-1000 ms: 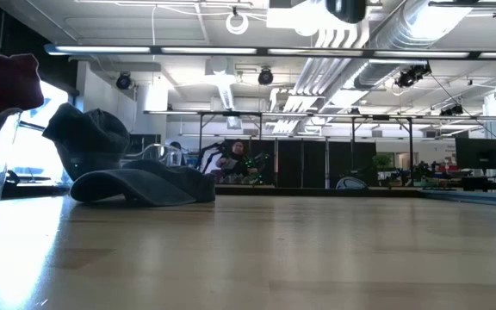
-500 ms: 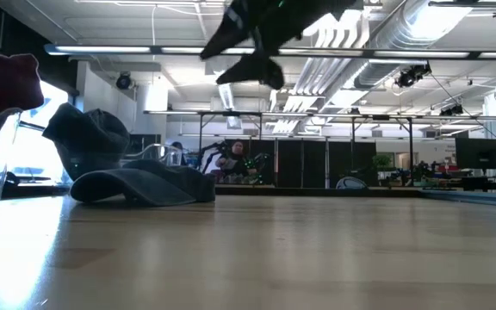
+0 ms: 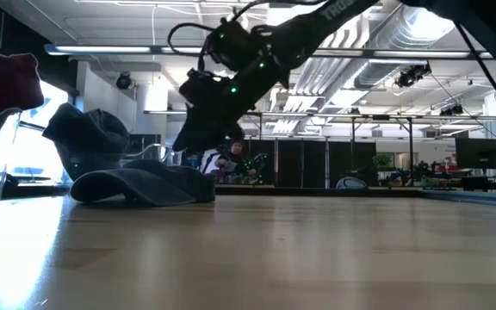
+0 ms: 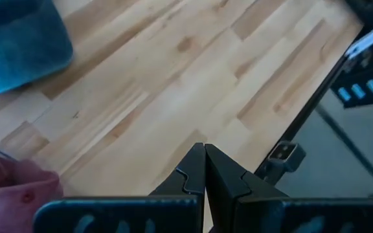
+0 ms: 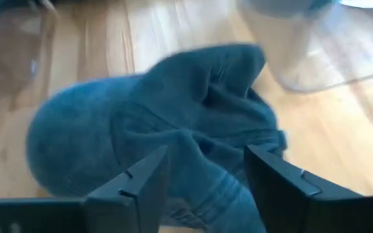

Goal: Pick & Place hat
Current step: Put the blue cap into the top transparent bin

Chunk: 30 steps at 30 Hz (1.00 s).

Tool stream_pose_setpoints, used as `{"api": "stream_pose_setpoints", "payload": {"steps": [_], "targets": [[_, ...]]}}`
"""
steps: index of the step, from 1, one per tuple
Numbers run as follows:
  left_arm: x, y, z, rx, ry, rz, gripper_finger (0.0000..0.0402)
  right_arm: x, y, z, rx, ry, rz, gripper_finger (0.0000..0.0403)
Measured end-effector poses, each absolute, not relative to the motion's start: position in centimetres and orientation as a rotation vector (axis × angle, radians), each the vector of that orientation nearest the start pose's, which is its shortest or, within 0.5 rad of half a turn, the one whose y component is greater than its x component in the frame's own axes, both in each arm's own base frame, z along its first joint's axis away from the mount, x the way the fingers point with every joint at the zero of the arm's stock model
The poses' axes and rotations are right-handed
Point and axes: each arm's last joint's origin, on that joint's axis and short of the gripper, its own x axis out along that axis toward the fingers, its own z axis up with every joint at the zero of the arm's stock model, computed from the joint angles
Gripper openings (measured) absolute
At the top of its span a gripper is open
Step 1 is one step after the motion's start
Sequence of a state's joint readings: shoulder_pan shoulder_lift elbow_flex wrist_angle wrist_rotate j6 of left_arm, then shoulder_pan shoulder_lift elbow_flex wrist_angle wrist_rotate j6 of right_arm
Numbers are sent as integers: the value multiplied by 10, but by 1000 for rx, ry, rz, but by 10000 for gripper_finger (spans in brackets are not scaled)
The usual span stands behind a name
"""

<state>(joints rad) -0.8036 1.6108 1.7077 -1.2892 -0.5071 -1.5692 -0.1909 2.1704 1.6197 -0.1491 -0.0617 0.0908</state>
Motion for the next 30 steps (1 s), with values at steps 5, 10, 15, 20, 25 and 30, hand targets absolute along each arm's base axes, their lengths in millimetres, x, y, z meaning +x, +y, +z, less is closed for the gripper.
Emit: {"api": "stream_pose_setpoints", "payload": {"steps": [5, 10, 15, 20, 25, 30], "targets": [[225, -204, 364, -735, 898, 477, 0, 483, -90, 151, 153, 760, -103, 131], [219, -199, 372, -776, 877, 474, 0, 480, -85, 138, 173, 833, -39, 50], [208, -188, 383, -759, 837, 484, 0, 467, -60, 144, 143, 991, 33, 15], [200, -179, 387, -720, 834, 514, 0, 447, -22, 161, 106, 1161, 147, 5], [196, -176, 386, -686, 845, 537, 0, 436, 7, 178, 128, 1211, 211, 32], [195, -176, 385, -670, 900, 517, 0, 426, 7, 224, 215, 1110, 104, 88]]}}
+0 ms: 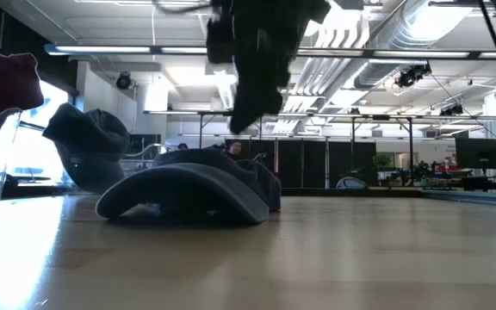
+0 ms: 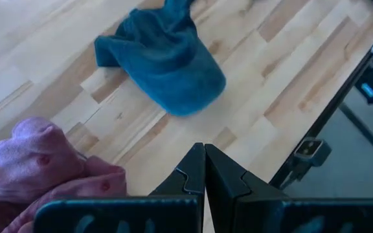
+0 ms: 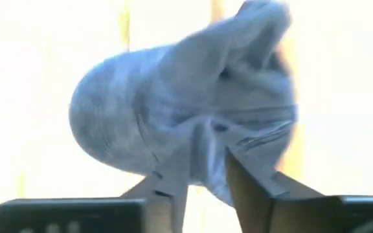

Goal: Pick & Place hat
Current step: Put the blue cap into the top transparent bin

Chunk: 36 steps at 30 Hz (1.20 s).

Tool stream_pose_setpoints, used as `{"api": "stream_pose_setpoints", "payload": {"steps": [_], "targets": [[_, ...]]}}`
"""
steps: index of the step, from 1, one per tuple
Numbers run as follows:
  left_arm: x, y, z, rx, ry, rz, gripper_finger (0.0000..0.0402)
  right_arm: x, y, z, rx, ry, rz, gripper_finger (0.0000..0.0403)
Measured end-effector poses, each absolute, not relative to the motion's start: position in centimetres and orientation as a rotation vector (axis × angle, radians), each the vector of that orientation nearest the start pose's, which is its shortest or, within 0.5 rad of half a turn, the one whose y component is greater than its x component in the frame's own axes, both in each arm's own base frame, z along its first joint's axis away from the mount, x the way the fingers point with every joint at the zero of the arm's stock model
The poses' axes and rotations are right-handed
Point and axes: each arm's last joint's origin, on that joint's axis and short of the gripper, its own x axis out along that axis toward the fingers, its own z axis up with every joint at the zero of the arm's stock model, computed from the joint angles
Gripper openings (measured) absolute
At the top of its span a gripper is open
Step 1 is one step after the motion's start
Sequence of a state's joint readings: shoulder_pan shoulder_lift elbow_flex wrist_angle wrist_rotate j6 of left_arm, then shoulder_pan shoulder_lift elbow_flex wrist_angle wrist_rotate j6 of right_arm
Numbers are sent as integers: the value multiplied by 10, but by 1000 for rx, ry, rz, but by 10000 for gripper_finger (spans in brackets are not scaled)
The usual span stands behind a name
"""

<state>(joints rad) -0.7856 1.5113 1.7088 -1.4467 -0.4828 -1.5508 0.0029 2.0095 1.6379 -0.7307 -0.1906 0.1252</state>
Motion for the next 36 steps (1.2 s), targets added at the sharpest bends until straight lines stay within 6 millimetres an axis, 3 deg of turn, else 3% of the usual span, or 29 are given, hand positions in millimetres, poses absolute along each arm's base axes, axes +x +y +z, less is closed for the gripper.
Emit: {"api": "stream_pose_setpoints", "payload": {"steps": [2, 5, 9, 13, 19, 26, 29, 36], "targets": [[195, -176, 385, -663, 909, 510, 0, 421, -2, 239, 240, 1063, 64, 124], [195, -176, 385, -663, 910, 507, 0, 425, -18, 245, 257, 993, 13, 185], [193, -179, 385, -660, 909, 496, 0, 443, -40, 218, 371, 953, 25, 260], [186, -187, 385, -649, 917, 456, 0, 452, -43, 184, 363, 1014, 34, 285], [184, -194, 387, -681, 856, 443, 0, 456, -31, 156, 198, 1090, 47, 229], [188, -196, 390, -736, 774, 449, 0, 458, -30, 140, 135, 1119, 88, 82], [189, -197, 391, -760, 731, 450, 0, 455, -30, 156, 115, 1099, 96, 22], [191, -193, 394, -754, 574, 513, 0, 428, -35, 248, -121, 950, -5, 35]]}}
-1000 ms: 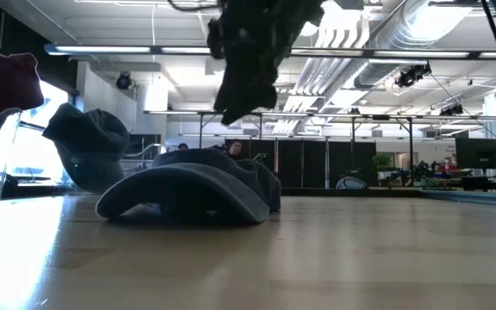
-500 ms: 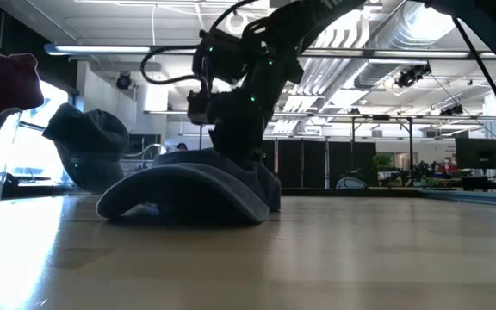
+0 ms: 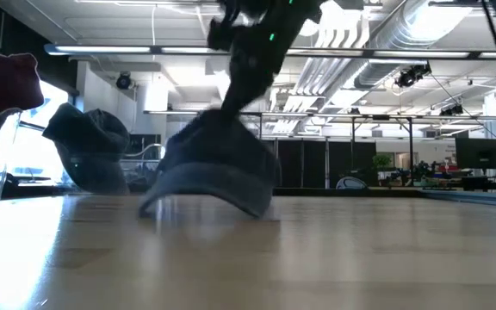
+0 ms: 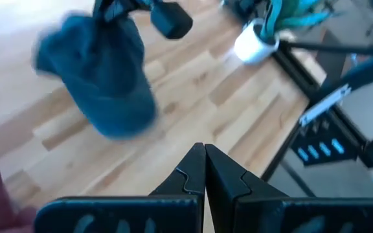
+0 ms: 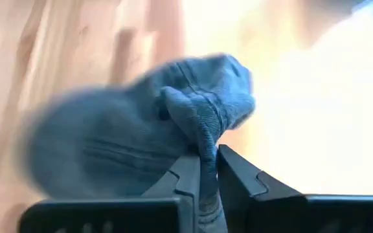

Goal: Pick & Place hat
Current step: Put the blue cap into the top transparent bin

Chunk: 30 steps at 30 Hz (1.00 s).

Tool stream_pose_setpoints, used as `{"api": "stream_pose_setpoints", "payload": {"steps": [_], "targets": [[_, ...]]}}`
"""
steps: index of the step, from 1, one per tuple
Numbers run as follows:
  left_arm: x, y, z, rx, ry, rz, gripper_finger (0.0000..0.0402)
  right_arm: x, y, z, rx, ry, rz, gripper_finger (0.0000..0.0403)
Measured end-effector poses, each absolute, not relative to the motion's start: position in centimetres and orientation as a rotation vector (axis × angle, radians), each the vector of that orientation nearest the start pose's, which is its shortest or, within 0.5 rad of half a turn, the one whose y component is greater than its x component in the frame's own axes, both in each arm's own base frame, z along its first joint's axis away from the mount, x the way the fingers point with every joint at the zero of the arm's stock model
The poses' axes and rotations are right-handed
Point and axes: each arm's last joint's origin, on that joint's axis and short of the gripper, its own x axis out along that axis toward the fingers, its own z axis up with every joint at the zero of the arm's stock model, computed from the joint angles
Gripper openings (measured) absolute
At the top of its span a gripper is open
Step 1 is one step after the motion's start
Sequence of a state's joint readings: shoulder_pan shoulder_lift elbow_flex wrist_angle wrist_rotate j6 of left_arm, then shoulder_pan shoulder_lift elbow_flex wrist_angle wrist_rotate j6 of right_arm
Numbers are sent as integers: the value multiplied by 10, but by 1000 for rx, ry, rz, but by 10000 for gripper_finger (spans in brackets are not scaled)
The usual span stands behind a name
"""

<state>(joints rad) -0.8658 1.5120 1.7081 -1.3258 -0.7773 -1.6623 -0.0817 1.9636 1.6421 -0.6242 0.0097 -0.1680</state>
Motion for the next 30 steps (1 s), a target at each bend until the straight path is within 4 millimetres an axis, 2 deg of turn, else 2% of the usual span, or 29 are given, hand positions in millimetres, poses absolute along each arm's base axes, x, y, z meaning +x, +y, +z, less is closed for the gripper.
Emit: {"api": "stream_pose_setpoints", "payload": {"steps": [4, 7, 10, 12, 15, 18, 20, 25, 30], "targets": [[191, -191, 396, -733, 523, 524, 0, 402, -44, 305, -234, 819, -80, 19], [191, -190, 396, -706, 513, 523, 0, 384, -50, 335, -307, 763, -168, 19], [191, -189, 397, -695, 490, 530, 0, 373, -55, 348, -378, 761, -258, 19], [191, -189, 397, -683, 484, 530, 0, 371, -58, 348, -393, 779, -274, 19], [191, -188, 397, -650, 465, 534, 0, 373, -61, 329, -379, 824, -258, 19], [191, -188, 397, -650, 466, 533, 0, 374, -51, 285, -351, 864, -241, 19], [191, -189, 397, -652, 472, 530, 0, 371, -36, 258, -315, 890, -198, 19], [191, -190, 396, -677, 523, 510, 0, 357, 14, 209, -213, 919, -16, 19], [191, -191, 396, -679, 534, 506, 0, 344, 54, 184, -181, 884, 100, 24]]}}
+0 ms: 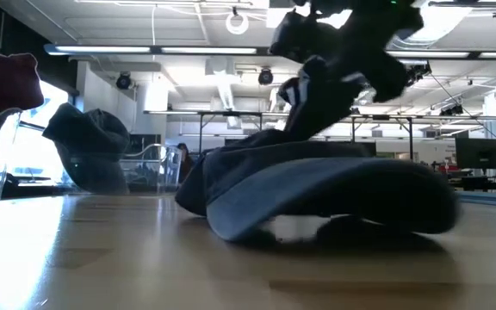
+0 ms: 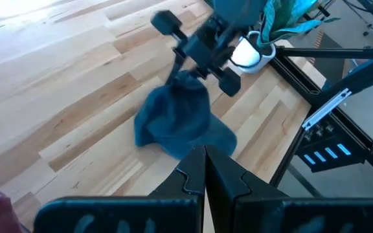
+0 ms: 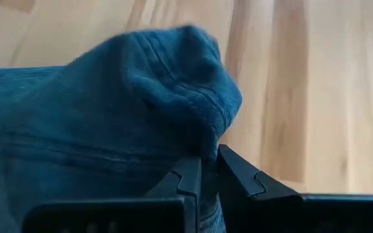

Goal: Pick & Place hat
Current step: Put the blue cap into the top transparent bin

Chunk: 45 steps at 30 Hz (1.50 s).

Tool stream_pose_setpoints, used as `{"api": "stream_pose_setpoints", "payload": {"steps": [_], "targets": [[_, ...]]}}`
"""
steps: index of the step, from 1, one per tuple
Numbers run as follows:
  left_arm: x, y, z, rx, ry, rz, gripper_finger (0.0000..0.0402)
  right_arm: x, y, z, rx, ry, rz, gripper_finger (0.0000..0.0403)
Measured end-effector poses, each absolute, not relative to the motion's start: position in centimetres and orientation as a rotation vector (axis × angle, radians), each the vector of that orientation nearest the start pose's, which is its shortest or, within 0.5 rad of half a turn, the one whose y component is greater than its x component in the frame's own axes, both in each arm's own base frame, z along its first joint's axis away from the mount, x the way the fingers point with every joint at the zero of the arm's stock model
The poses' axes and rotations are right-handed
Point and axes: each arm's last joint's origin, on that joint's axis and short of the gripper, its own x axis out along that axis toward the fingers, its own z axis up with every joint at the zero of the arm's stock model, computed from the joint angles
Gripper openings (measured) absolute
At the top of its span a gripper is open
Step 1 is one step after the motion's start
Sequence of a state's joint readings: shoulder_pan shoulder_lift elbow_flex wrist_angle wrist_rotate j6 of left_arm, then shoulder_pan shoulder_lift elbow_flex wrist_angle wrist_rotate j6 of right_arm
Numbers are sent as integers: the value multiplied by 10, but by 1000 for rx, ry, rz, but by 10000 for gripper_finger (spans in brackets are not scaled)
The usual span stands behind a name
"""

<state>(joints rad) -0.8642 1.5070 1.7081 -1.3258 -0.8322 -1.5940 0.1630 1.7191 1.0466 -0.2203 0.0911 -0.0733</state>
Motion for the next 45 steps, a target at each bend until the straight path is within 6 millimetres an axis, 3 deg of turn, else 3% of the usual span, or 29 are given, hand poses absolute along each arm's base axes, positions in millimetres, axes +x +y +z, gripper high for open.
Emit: {"api": "stream_pose_setpoints", "payload": {"steps": [3, 7, 14, 19, 23, 30, 33, 36, 41, 45], "targets": [[191, -191, 396, -679, 536, 506, 0, 343, 63, 183, -156, 878, 79, 22], [191, -191, 396, -679, 541, 504, 0, 351, 63, 203, -138, 848, 61, 21], [192, -192, 397, -636, 539, 481, 0, 370, 50, 269, -129, 808, 125, 20], [192, -191, 397, -577, 528, 472, 0, 373, 21, 322, 19, 798, 111, 20], [192, -191, 398, -510, 517, 465, 0, 362, -10, 338, 141, 907, -118, 20], [192, -189, 399, -460, 471, 486, 0, 323, -32, 362, -88, 1127, -669, 20], [192, -188, 398, -440, 471, 493, 0, 318, -34, 355, -265, 1144, -838, 20], [191, -187, 398, -395, 492, 483, 0, 322, -25, 325, -390, 1135, -903, 20], [190, -190, 395, -338, 612, 407, 0, 334, 12, 250, -359, 1069, -822, 20], [189, -192, 394, -337, 697, 354, 0, 349, 53, 215, -294, 984, -685, 20]]}}
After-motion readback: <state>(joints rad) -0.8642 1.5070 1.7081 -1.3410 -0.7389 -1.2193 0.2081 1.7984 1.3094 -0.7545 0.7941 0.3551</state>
